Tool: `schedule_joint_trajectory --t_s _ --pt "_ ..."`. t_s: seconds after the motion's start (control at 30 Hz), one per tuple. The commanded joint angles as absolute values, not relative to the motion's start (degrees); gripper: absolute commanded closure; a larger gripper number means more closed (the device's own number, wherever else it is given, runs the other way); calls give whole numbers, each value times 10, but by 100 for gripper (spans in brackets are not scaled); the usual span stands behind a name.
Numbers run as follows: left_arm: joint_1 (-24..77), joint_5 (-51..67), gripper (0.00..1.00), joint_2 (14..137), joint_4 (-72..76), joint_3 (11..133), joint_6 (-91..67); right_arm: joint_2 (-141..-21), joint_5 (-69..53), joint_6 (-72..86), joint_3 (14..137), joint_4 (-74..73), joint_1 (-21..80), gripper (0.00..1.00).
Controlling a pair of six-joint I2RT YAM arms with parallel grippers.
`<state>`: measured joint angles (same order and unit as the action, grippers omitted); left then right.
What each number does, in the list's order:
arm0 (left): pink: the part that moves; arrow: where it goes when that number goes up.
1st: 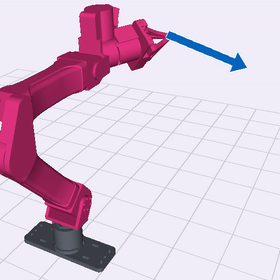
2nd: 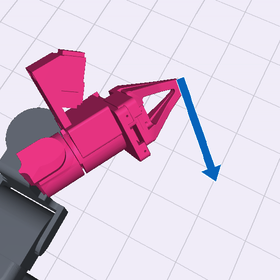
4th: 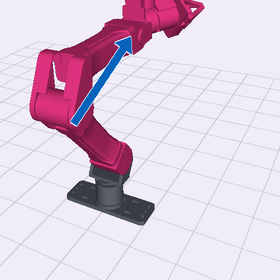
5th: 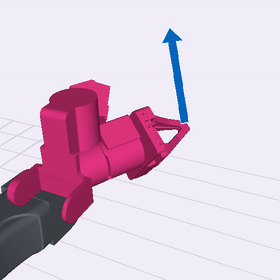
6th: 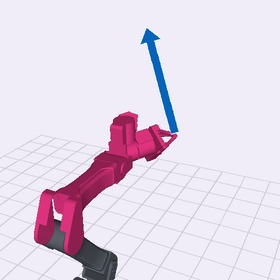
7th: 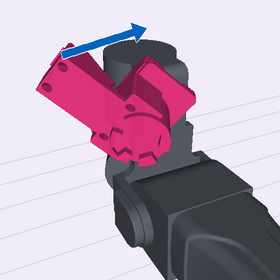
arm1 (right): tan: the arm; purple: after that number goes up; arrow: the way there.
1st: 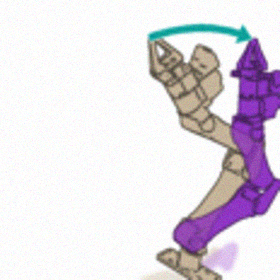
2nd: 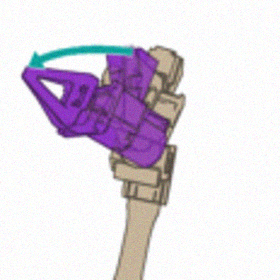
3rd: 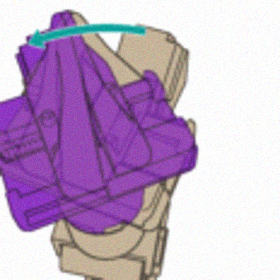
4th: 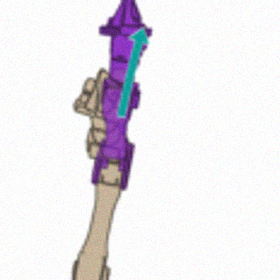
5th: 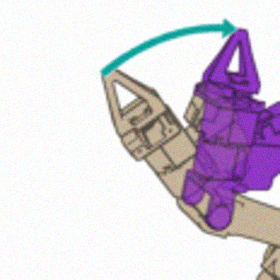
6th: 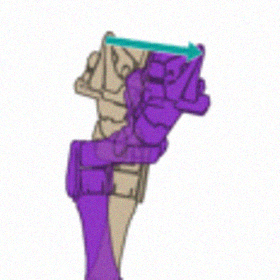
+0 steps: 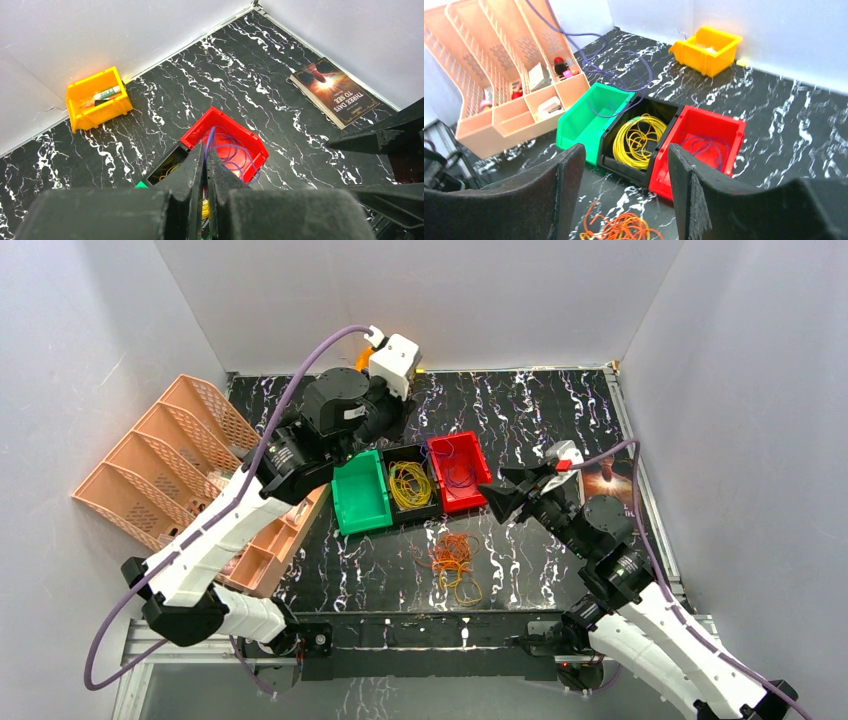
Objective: Untangle the cables
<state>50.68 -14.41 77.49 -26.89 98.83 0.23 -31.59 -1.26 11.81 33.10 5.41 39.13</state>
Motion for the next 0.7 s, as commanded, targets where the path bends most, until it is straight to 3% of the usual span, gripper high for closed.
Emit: schedule_joint_trajectory --t_s 0.0,0.3,0.67 --pt "503 -142 100 737 -244 978 -7 -345 -80 15 369 124 394 30" --pt "503 -139 100 718 -244 957 -15 -423 -200 -106 374 303 394 25" --pt "503 -113 100 718 -241 945 -28 -518 -312 -137 461 303 394 22"
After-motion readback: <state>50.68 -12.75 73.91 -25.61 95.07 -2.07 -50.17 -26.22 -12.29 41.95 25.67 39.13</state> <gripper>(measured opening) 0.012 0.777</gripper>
